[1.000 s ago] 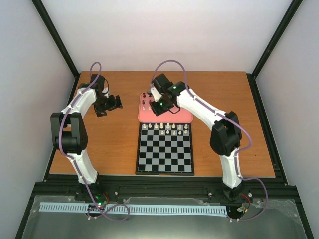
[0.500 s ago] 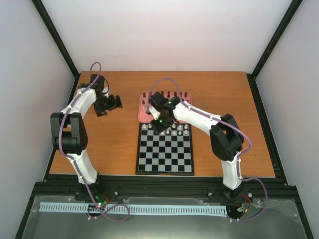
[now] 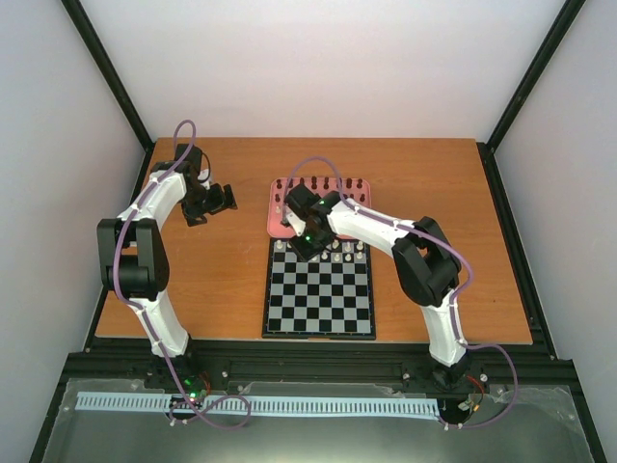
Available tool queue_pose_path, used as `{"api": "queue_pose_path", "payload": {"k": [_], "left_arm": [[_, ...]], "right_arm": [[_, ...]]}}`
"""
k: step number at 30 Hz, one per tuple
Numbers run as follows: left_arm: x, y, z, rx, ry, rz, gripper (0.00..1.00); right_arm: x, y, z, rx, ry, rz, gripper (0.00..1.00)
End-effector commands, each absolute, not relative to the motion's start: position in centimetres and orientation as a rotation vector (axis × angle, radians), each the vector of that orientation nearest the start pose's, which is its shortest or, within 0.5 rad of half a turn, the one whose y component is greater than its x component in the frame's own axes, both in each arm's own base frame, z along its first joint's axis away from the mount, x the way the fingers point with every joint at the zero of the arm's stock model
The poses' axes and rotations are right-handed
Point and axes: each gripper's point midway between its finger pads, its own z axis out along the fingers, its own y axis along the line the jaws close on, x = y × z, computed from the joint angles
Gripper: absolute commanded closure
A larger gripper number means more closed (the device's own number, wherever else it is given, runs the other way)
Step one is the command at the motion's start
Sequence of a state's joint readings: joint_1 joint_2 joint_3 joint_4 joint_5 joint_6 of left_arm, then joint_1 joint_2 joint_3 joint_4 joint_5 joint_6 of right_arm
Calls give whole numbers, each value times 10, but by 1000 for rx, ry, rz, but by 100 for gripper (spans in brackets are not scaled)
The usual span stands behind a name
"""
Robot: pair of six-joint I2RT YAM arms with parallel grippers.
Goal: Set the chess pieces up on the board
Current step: Place the chess piece on the chessboard.
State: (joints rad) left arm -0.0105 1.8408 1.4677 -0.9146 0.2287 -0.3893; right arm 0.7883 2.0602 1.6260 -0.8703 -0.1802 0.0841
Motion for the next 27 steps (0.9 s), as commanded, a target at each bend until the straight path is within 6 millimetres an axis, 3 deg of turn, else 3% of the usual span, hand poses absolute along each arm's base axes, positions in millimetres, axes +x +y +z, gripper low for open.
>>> {"api": "queue_pose_path", "payload": {"k": [1,27], "left_arm": [[410,-45,116,-484,2800,-423,0],[410,-45,110,-487,2816,-421,0]], "right_arm": [[303,355,62,-1081,2729,406,95],[310,357,47,-1094,2759,354,93]]}}
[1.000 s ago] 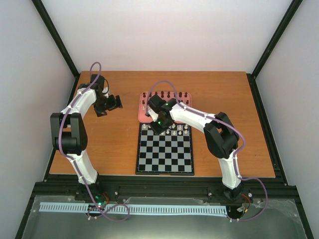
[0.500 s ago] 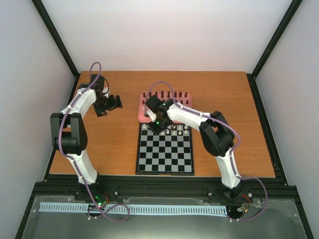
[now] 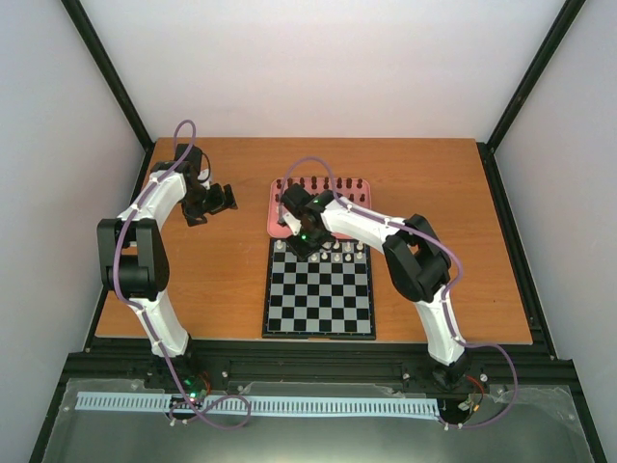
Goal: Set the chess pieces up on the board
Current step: Place the chess piece on the chessboard.
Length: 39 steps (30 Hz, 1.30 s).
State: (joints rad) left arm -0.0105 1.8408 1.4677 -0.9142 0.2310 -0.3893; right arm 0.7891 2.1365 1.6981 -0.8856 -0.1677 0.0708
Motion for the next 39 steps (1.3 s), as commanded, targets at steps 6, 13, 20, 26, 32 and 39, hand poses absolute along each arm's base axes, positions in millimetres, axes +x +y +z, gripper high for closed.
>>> {"api": "queue_pose_path", "payload": {"k": [6,13,20,26,32,39], "left_arm": [[410,-45,110,-487,2816,-419,0],[409,-45,110,-486,2815,-419,0],[409,-45,111,-484,2814,-418,0],[408,-44,113,-481,2810,-413,0],[409,-45,114,-483,2806,-418,0],[409,-46,116,-482,2801,-429,0]], "right_arm": [[310,355,45,-1090,2764,338,90],[311,354,47,-1089,2755,335,84],[311,354,56,-1092,2730,351,78],[309,353,89,-1102,2680,368,74],[311,348,135,-1051,2622,366,72],[347,354,155,-989,2559,322,69]]}}
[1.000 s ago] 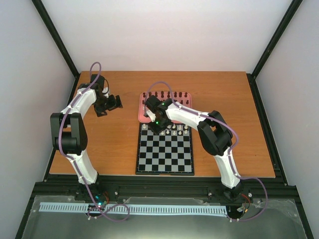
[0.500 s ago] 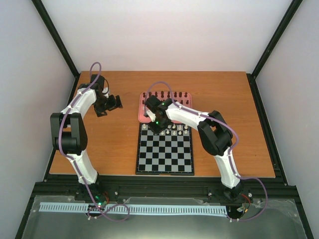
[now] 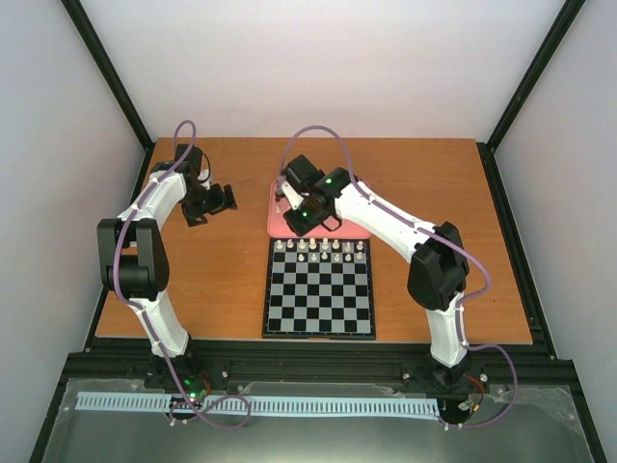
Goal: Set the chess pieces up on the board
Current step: Place the chess piece on the chessboard, then pick up the chess piece from the storage box.
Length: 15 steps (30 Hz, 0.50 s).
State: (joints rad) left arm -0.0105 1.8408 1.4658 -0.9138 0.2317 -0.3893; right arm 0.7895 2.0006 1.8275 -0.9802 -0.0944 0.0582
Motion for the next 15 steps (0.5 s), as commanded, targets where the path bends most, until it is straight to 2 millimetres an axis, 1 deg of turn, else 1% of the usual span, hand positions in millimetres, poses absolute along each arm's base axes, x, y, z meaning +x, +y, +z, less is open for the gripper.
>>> {"api": "queue_pose_path", "payload": {"k": [1,3,5,6,7,9,11,15], "left_arm": [[410,-46,116,-483,2799,-429,0],[409,-45,118,-483,2796,-426,0],[410,-45,120,-480,2792,-425,0],[410,-45,120,-479,2791,-424,0],[410,-45,121,-482,2790,-425,0],[410,-45,121,-482,2789,-428,0],[410,-46,122,-481,2789,-435,0],[410,-47,121,-483,2790,-440,0]], "right_arm": [[356,356,154,-968,2563,326,66],[380,361,154,-909,2556,329,62],[403,364,146,-848,2566,333,62],[411,365,137,-825,2577,335,62],[423,371,139,-798,2559,352,62],[440,375,129,-764,2547,349,62],[450,380,119,-755,2541,356,62],[461,385,100,-758,2533,361,62]]}}
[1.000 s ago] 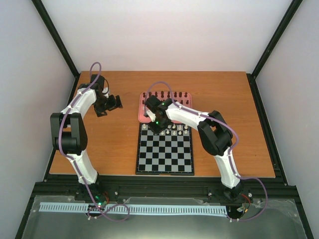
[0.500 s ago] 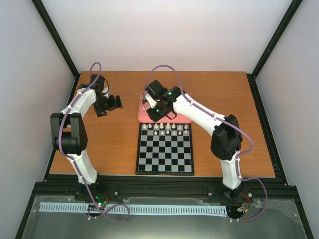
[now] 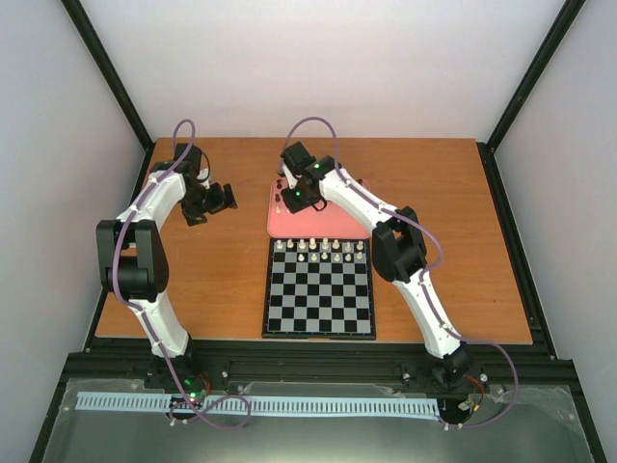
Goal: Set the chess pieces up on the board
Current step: Pick up the chess piece from the storage box.
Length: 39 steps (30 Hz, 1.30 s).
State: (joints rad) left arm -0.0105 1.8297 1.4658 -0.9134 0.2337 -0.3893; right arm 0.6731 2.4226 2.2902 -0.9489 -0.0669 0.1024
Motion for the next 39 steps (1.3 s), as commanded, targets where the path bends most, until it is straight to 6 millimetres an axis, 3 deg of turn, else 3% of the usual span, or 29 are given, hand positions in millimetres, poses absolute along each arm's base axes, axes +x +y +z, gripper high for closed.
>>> {"api": "queue_pose_path", "payload": {"k": [1,12,20,39], "left_arm": [[410,-47,120,-484,2792,-439,0],[410,-47,119,-484,2793,-442,0],[411,-47,118,-486,2797,-443,0],[413,-48,111,-489,2814,-444,0]], "right_arm": [[463,385,97,-752,2536,368,62],[474,388,59,-737,2583,441,63],[490,388,57,-694,2561,470,63],[487,397,36,-705,2585,563,68]]}}
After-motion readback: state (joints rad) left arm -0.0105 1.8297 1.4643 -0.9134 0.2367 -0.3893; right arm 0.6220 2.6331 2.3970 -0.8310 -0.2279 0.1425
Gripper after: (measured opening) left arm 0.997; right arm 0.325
